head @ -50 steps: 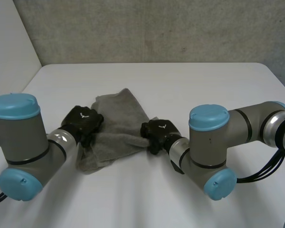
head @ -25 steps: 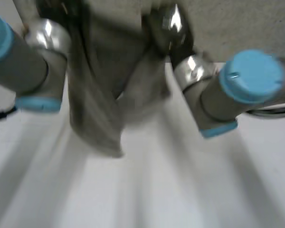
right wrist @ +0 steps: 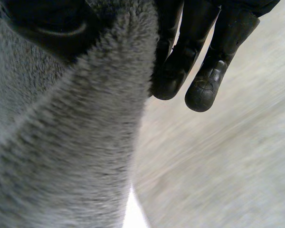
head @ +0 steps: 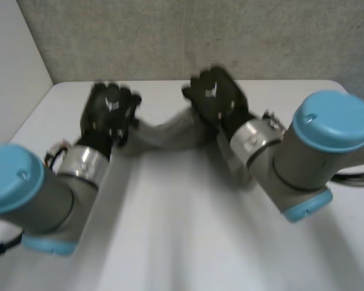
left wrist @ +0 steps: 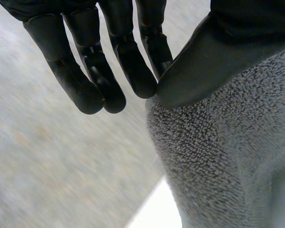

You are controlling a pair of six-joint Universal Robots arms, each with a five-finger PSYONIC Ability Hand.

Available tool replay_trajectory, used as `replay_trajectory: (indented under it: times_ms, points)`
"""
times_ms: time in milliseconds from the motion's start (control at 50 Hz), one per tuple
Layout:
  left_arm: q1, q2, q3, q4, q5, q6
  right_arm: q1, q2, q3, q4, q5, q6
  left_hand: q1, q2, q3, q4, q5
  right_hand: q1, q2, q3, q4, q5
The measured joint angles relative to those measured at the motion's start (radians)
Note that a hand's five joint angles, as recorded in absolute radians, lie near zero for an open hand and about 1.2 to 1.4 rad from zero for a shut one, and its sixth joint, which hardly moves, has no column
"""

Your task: Fold the towel.

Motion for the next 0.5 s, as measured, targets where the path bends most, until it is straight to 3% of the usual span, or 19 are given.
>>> replay_trajectory:
  times_ms: [200, 240, 320, 380, 500]
  points:
    - [-0.003, 0.004, -0.214, -0.007, -0.001, 0.140, -0.018, 0.085, 0.096, 0.238, 0.012, -0.127, 0.000, 0.000, 0.000, 0.000, 0.000, -0.033, -0.030, -0.032, -0.034, -0.044]
    - [-0.009, 0.006, -0.222, -0.008, -0.001, 0.161, -0.025, 0.083, 0.103, 0.250, 0.013, -0.128, 0.000, 0.000, 0.000, 0.000, 0.000, -0.178, -0.177, -0.174, -0.178, -0.185]
    - [-0.032, 0.011, -0.224, -0.007, -0.002, 0.198, -0.045, 0.067, 0.118, 0.265, 0.017, -0.119, 0.000, 0.000, 0.000, 0.000, 0.000, -0.751, -0.734, -0.728, -0.730, -0.767]
    - [-0.048, 0.015, -0.219, -0.006, -0.003, 0.206, -0.064, 0.045, 0.126, 0.268, 0.030, -0.084, 0.000, 0.000, 0.000, 0.000, 0.000, -0.978, -0.976, -0.985, -0.984, -1.017]
    - [-0.057, 0.016, -0.220, -0.006, -0.002, 0.204, -0.120, -0.011, 0.142, 0.288, 0.055, 0.047, 0.000, 0.000, 0.000, 0.000, 0.000, -1.095, -1.071, -1.084, -1.077, -1.108]
